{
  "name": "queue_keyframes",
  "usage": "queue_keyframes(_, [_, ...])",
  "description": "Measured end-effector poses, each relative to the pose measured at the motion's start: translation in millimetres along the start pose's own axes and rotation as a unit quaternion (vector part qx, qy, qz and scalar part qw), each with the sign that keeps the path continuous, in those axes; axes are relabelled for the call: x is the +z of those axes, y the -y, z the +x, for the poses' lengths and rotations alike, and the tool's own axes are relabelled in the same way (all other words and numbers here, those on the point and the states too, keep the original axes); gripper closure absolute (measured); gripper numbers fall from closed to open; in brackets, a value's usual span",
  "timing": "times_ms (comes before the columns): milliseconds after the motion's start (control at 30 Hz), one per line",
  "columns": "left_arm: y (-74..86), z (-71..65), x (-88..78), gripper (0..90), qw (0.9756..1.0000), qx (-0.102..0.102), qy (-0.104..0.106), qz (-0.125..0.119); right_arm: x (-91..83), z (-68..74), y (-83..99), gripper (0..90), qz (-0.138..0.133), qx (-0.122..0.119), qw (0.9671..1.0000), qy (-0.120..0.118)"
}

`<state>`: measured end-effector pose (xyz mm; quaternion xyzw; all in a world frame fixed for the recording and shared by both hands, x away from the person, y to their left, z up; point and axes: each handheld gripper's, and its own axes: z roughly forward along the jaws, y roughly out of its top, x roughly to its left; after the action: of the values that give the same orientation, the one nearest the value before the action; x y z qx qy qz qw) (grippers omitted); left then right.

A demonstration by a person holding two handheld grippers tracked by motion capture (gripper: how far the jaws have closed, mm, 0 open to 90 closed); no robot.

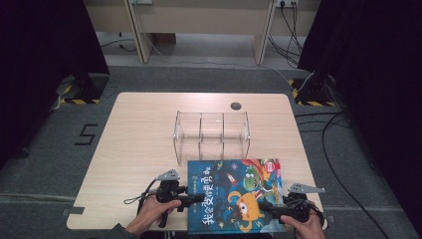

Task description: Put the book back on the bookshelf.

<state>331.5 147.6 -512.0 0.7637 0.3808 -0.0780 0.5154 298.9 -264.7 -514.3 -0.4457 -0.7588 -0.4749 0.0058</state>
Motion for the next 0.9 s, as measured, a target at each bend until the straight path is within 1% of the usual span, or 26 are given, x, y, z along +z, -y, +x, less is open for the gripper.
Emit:
queue_keyframes(33, [0.0, 1.8, 1.1, 45.7, 1.0000, -0.005, -0.001, 0.001, 0.5, -0.7, 0.0, 32.1, 0.001, 0.001, 1.0000, 0.000])
queue_keyframes(67, [-0.4, 2.7, 2.4, 46.4, 1.0000, -0.008, 0.001, 0.000, 0.9, -1.2, 0.5, 32.1, 0.005, 0.010, 0.9999, 0.000])
queue_keyframes(100, [-1.6, 3.8, 4.5, 45.7, 1.0000, -0.005, 0.000, 0.002, 2.1, -3.2, 2.1, 32.0, 0.011, 0.029, 0.9995, -0.002])
queue_keyframes(200, [-3.2, 5.6, 5.4, 46.1, 1.0000, -0.003, 0.006, 0.002, 1.3, -4.1, 1.3, 31.9, 0.009, 0.022, 0.9997, 0.000])
queue_keyframes(300, [-4.0, 3.5, 4.9, 46.9, 1.0000, -0.004, -0.002, -0.004, 1.2, -3.5, 1.4, 31.8, 0.008, 0.027, 0.9996, 0.003])
queue_keyframes(333, [-4.6, 3.1, 3.8, 46.9, 1.0000, -0.002, 0.001, -0.007, 1.2, -3.5, 1.4, 31.8, 0.008, 0.027, 0.9996, 0.003])
queue_keyframes(367, [-6.6, 2.6, -0.1, 51.9, 0.9994, -0.015, 0.014, -0.027, 0.0, -3.7, 1.4, 31.5, 0.006, 0.031, 0.9995, 0.000])
queue_keyframes(400, [-6.6, 2.6, -0.1, 53.7, 0.9994, -0.015, 0.014, -0.027, -0.6, -4.2, 1.2, 31.2, 0.005, 0.030, 0.9995, -0.001])
queue_keyframes(433, [-8.1, 1.5, -2.2, 53.7, 0.9990, -0.018, 0.020, -0.035, -0.6, -4.2, 1.2, 31.2, 0.005, 0.030, 0.9995, -0.001])
queue_keyframes(500, [-10.9, -3.0, -5.6, 56.5, 0.9988, -0.013, 0.021, -0.042, -2.0, -4.2, 0.3, 29.8, 0.003, 0.031, 0.9995, -0.001])
queue_keyframes(533, [-11.9, -5.3, -6.9, 57.3, 0.9986, -0.015, 0.022, -0.045, -2.3, -4.3, 0.2, 28.8, 0.002, 0.032, 0.9995, -0.003])
queue_keyframes(567, [-12.7, -7.2, -8.1, 59.0, 0.9984, -0.020, 0.022, -0.049, -0.8, -3.5, 0.3, 25.0, 0.003, 0.043, 0.9991, -0.005])
queue_keyframes(600, [-13.3, -9.0, -9.1, 59.0, 0.9981, -0.024, 0.023, -0.052, -0.8, -3.5, 0.3, 25.0, 0.003, 0.043, 0.9991, -0.005])
queue_keyframes(633, [-13.8, -10.7, -10.1, 59.5, 0.9979, -0.024, 0.024, -0.055, 0.4, -3.6, 0.2, 23.7, 0.003, 0.049, 0.9988, -0.005])
queue_keyframes(700, [-14.4, -15.2, -12.1, 59.9, 0.9981, -0.025, 0.018, -0.053, 1.3, -4.4, 0.8, 21.6, 0.004, 0.065, 0.9979, -0.007])
queue_keyframes(733, [-14.7, -16.8, -12.9, 59.9, 0.9982, -0.024, 0.016, -0.052, 0.2, -4.8, 2.1, 22.0, 0.004, 0.076, 0.9971, -0.010])
queue_keyframes(767, [-15.1, -19.0, -14.2, 60.1, 0.9984, -0.020, 0.016, -0.051, -3.5, -6.4, 3.6, 22.2, -0.003, 0.080, 0.9968, -0.005])
queue_keyframes(800, [-15.4, -21.5, -15.7, 60.1, 0.9983, -0.016, 0.016, -0.053, -3.5, -6.4, 3.6, 22.2, -0.003, 0.080, 0.9968, -0.005])
queue_keyframes(867, [-16.1, -26.3, -17.9, 60.2, 0.9982, -0.014, 0.016, -0.056, -7.4, -8.1, 5.3, 21.8, -0.007, 0.071, 0.9974, 0.004])
queue_keyframes(900, [-16.0, -29.4, -19.3, 60.3, 0.9982, -0.017, 0.013, -0.056, -8.8, -6.9, 5.7, 22.2, -0.003, 0.090, 0.9959, 0.011])
